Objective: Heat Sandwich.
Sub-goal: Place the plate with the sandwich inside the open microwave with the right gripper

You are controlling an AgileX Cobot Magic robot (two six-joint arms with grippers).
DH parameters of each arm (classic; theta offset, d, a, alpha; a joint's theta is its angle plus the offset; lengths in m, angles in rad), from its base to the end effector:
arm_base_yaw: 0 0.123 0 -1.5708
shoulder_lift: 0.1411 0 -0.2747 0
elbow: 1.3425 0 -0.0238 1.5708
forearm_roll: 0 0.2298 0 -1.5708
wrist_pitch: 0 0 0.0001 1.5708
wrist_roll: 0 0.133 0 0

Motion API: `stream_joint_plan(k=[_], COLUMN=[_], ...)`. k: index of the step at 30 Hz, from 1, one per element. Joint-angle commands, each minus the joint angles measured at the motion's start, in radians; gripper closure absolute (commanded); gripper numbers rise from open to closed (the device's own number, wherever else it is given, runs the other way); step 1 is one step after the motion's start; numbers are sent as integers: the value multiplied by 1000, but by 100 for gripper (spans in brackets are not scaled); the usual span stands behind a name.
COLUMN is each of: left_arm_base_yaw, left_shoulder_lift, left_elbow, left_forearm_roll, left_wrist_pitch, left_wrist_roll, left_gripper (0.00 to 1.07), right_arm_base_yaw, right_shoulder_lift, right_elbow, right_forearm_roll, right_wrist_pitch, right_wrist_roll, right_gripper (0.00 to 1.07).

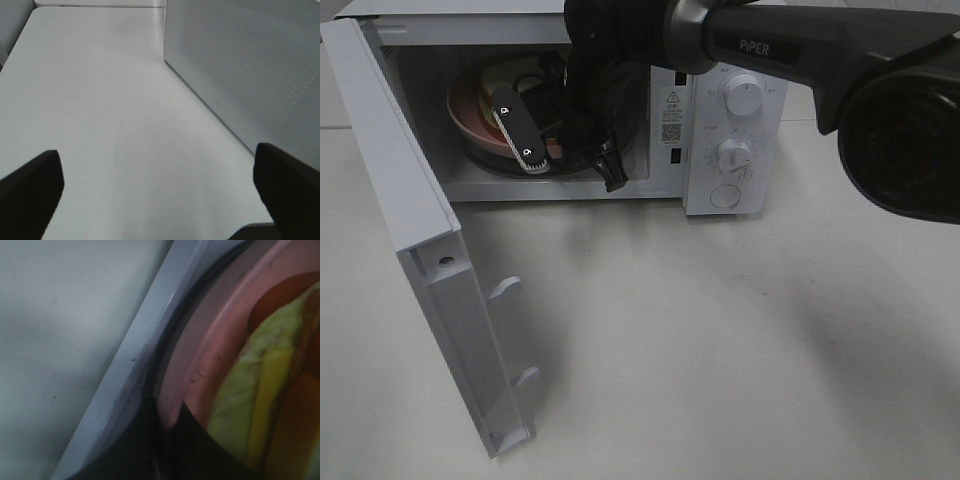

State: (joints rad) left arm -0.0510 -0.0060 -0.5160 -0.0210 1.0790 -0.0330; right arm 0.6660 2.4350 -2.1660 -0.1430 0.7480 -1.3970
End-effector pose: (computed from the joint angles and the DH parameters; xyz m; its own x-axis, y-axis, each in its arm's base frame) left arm 0.0210 -0.0035 0.2507 -0.4545 -0.0198 -0.8905 0.0480 0.9978 -0.0466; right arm 0.4340 0.3246 0.1463 0.5246 -0.8506 0.0359 -0.6654 -0.4360 -0.6060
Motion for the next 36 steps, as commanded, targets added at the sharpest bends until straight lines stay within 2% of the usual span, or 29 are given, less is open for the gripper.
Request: stream_joint_plan(k=[1, 12, 19, 22, 23, 24, 27, 28, 32, 36], left_arm_base_yaw=[-5, -5, -5, -5, -5, -5, -5, -5, -5, -5], left_shoulder_lift=[-19, -19, -19, -19, -19, -19, -19, -19, -19, -19], left_elbow=[1, 1, 1, 1, 1, 1, 1, 1, 1, 1], left_forearm_roll=[-3, -3, -3, -3, -3, -3, -3, -3, -3, -3], left_wrist_pitch=[-9, -9, -9, -9, -9, -9, -9, -9, -9, -9], left_wrist_roll=[-2, -2, -2, -2, -2, -2, -2, -2, -2, -2], left_gripper=[9, 9, 9, 9, 9, 9, 9, 9, 9, 9], right_arm_base_yaw=[-3, -15, -15, -15, -15, -15, -15, -15, -15, -15], right_shoulder_lift=[9, 46, 48, 48, 48, 48, 48, 48, 43, 43], right_elbow=[-28, -56, -56, -56, -56, -56, -56, -56, -49, -48], right_forearm_roll=[-9, -15, -15, -14, -12, -12, -11, -11, -3, -3], right_wrist_pitch=[-28, -50, -54, -55, -54, -54, -54, -54, -56, -59], right_wrist_roll=[10, 51, 63, 91, 107, 107, 172, 172, 199, 230], right_gripper=[105, 99, 86, 71, 62, 62, 48, 48, 34, 26])
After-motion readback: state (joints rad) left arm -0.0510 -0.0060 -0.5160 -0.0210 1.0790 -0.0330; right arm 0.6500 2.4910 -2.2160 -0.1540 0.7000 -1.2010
